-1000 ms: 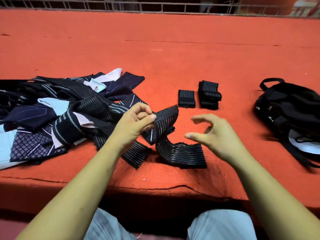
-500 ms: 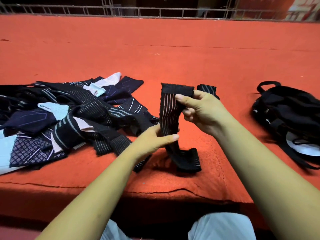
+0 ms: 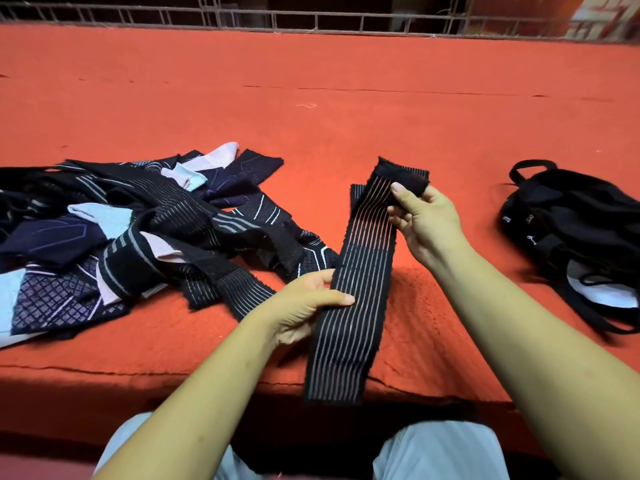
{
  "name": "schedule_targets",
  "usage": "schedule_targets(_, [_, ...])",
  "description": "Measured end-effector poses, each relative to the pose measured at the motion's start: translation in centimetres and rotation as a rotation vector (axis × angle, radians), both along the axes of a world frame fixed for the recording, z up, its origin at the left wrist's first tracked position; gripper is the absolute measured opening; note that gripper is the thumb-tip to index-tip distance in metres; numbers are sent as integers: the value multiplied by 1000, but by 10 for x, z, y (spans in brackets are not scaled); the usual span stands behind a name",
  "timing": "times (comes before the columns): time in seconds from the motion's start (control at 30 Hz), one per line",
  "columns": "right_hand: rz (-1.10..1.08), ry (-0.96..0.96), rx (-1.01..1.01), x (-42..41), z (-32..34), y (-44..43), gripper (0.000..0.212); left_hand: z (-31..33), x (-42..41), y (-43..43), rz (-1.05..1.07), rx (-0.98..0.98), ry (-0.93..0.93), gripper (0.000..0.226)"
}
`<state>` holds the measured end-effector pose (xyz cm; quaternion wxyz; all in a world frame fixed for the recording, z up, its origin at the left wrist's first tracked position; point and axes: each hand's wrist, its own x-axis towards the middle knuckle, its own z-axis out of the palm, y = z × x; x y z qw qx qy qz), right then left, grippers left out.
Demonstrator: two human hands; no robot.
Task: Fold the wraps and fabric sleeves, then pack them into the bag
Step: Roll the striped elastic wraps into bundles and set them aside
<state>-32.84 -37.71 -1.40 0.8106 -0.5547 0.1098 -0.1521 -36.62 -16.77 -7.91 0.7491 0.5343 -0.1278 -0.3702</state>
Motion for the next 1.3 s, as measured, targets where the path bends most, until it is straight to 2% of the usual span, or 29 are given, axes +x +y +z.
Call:
schedule_targets(0.1, [-46, -69, -41, 4, -3, -4, 10, -13, 0, -3, 10, 105, 13, 26])
schedule_targets(0.27, [29, -78, -148, 3, -10, 4, 8, -37, 2, -14, 130, 477, -198, 12])
schedule_targets(0.33, [66, -99, -194, 3, -16, 7, 10, -41, 2, -17, 212, 509, -185, 8])
schedule_targets(0.4, [98, -118, -269, 1, -23, 8, 10, -43, -1, -21, 261, 521, -184, 16])
schedule_targets(0.53, [126, -139, -330, -7, -30, 10, 10, -44, -5, -23, 310, 494, -161, 12])
schedule_targets(0.73, [199, -116, -450, -44, -64, 12, 16, -47, -1, -20, 356, 421, -39, 18])
schedule_targets(0.8, [228, -75, -496, -57, -78, 10, 11, -46, 0, -19, 356, 371, -14, 20])
schedule_targets(0.93, [263, -17, -532, -75, -100, 9, 15, -42, 1, -14, 346, 204, 80, 21])
schedule_targets(1.07, [306, -56, -579, -79, -106, 17, 14, -40, -2, -8, 392, 67, 143, 19])
schedule_targets(1.13, [325, -86, -636, -78, -109, 20, 13, -38, -3, -9, 393, 47, 144, 26])
schedule_targets(1.3, [334, -77, -591, -74, -112, 15, 21, -37, -2, -9, 368, 12, 183, 29])
